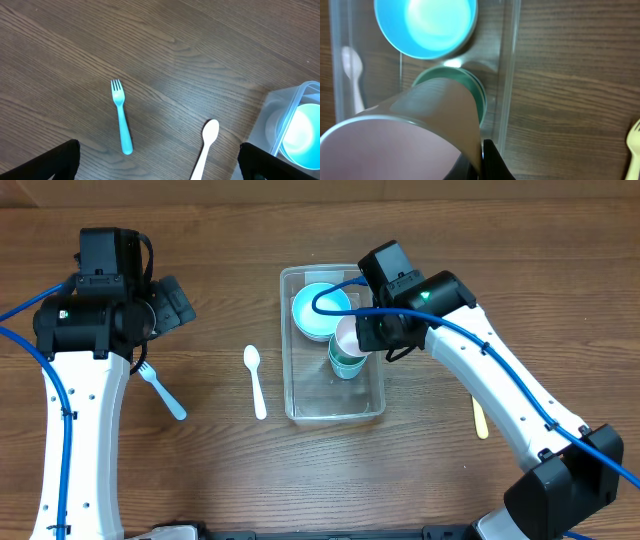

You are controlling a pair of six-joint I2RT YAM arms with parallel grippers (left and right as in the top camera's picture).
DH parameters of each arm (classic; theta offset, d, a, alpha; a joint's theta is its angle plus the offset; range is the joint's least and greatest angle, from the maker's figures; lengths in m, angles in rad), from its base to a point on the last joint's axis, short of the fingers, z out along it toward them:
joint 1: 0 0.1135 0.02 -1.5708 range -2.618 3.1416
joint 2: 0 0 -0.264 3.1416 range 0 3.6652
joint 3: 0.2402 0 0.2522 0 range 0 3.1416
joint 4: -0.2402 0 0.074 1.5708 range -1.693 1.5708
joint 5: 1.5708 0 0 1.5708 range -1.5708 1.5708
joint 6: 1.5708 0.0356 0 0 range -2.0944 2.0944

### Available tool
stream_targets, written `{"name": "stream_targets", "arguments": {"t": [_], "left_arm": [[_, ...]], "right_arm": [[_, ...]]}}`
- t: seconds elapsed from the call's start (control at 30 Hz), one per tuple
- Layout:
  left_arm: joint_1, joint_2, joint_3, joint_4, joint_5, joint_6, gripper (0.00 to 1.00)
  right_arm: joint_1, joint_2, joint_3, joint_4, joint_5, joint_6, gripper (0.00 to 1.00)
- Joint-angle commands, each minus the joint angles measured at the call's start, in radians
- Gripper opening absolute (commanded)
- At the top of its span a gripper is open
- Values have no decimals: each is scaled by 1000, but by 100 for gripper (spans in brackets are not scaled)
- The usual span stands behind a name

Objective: Pack container
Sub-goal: 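Stack the pink cup onto the cups in the container, release, then move the right gripper to the yellow fork and grasp it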

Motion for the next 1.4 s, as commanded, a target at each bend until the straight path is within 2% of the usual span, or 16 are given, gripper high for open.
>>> {"name": "stream_targets", "arguments": {"t": [0.0,0.07,0.13,0.17,0.23,0.33,0.43,0.67,0.73,0.8,0.9,1.0,1.07,1.17,1.27,1.37], "left_arm": [[5,-10,10,1,8,-18,100],[5,-10,10,1,8,-18,100],[5,-10,10,1,8,-18,100],[5,-10,10,1,8,-18,100],[5,-10,10,1,8,-18,100],[5,-10,10,1,8,-18,100],[5,-10,10,1,8,-18,100],[5,-10,10,1,8,-18,100],[5,-10,10,1,8,-18,100],[5,-10,10,1,8,-18,100],[5,-10,10,1,8,-18,100],[5,-10,10,1,8,-18,100],[5,-10,10,1,8,-18,100],[5,-10,10,1,8,-18,100],[5,-10,10,1,8,-18,100],[5,-10,10,1,8,-18,100]], "right_arm": [[6,-2,-19,26,-4,0,4],[6,-2,-19,37,-4,0,4],[6,-2,-19,38,-4,0,18],[6,-2,-19,39,-4,0,45],[6,-2,-19,39,-5,0,70],[5,-6,-12,39,-4,1,70],[-52,-60,28,-32,2,1,70],[-349,-263,14,-278,8,-33,70],[-394,-279,-46,-285,21,-34,70],[-411,-280,-127,-258,49,-34,70],[-417,-280,-313,-130,84,-34,70],[-417,-280,-421,-39,189,-33,70],[-417,-279,-470,27,233,-58,74],[-417,-275,-563,195,236,-110,82],[-424,-249,-649,330,208,-135,83],[-507,-242,-672,360,116,-215,82]]}}
